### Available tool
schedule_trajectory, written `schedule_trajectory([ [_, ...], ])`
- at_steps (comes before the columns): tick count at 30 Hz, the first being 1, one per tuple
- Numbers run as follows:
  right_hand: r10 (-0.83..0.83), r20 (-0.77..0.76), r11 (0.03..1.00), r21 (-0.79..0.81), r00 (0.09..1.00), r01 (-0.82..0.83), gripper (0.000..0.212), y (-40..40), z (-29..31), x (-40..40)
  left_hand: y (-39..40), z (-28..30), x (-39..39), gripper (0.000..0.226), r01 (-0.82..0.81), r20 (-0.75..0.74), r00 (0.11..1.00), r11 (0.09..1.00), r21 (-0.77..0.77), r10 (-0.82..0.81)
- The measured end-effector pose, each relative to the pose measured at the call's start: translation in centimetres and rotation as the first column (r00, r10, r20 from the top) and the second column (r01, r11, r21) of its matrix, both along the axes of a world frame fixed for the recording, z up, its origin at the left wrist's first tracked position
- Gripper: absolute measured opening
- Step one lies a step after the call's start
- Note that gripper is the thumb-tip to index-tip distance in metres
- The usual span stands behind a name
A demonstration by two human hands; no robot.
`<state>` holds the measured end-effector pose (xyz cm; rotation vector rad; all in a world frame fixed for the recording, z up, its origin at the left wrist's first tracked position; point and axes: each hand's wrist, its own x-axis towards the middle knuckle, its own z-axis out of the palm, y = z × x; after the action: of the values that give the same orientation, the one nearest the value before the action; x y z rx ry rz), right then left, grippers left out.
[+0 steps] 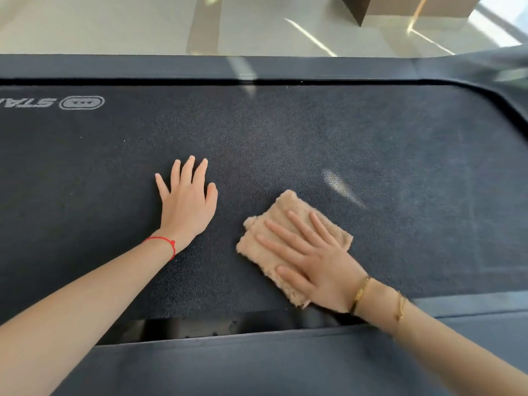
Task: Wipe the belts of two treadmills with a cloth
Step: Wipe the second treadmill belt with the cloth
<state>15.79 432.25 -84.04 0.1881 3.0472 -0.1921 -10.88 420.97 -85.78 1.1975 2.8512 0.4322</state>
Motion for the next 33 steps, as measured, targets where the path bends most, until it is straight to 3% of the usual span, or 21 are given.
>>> schedule_trajectory([
  [5, -0.399, 0.036, 0.915, -0.047, 0.916, 0.4, 0.055, 7.1, 0.6, -2.3, -0.2, 0.0, 1.8, 0.058, 0.01, -0.009, 1.0, 1.0, -0.006, -0.01],
  [7, -0.482, 0.04, 0.875, -0.039, 0.875, 0.483, 0.054, 7.3, 0.5, -3.8, -0.1, 0.0, 1.9, 0.058, 0.005, -0.014, 1.0, 1.0, -0.008, -0.005],
  [9, -0.465, 0.024, 0.885, -0.006, 0.885, 0.466, 0.054, 5.7, 0.2, -4.1, -0.2, -0.1, 1.9, 0.057, 0.0, -0.017, 1.0, 1.0, -0.008, 0.0],
  [14, -0.165, 0.01, 0.986, 0.007, 0.986, 0.165, 0.057, -0.9, 0.3, -1.0, 0.0, -0.2, 2.1, 0.057, -0.004, -0.03, 1.0, 1.0, -0.003, 0.004],
  [16, -0.127, 0.003, 0.992, -0.015, 0.992, 0.127, 0.056, -1.5, 0.3, 0.7, 0.0, -0.2, 2.1, 0.057, 0.005, -0.032, 0.999, 1.0, -0.005, -0.005],
  [20, -0.327, -0.007, 0.945, 0.008, 0.945, 0.327, 0.056, 2.5, 0.3, 2.9, 0.6, 0.0, 2.4, 0.054, 0.094, -0.033, 0.995, 0.996, -0.006, -0.094],
  [23, -0.583, 0.017, 0.813, -0.012, 0.813, 0.583, 0.055, 6.7, 0.4, 2.1, 2.0, 0.2, 3.4, 0.054, 0.132, -0.009, 0.991, 0.991, -0.003, -0.132],
  [25, -0.669, 0.037, 0.742, -0.032, 0.742, 0.67, 0.054, 7.4, 0.6, 0.8, 3.2, 0.3, 4.3, 0.055, 0.154, 0.008, 0.988, 0.988, 0.0, -0.154],
  [27, -0.654, 0.04, 0.755, -0.025, 0.756, 0.655, 0.054, 5.9, 0.7, 0.2, 4.3, 0.5, 4.9, 0.054, 0.163, 0.031, 0.986, 0.987, 0.009, -0.163],
  [33, -0.371, 0.084, 0.928, 0.006, 0.925, 0.371, 0.056, -1.8, 1.0, 3.0, 7.1, 1.3, 6.3, 0.054, 0.247, 0.048, 0.968, 0.969, -0.001, -0.247],
])
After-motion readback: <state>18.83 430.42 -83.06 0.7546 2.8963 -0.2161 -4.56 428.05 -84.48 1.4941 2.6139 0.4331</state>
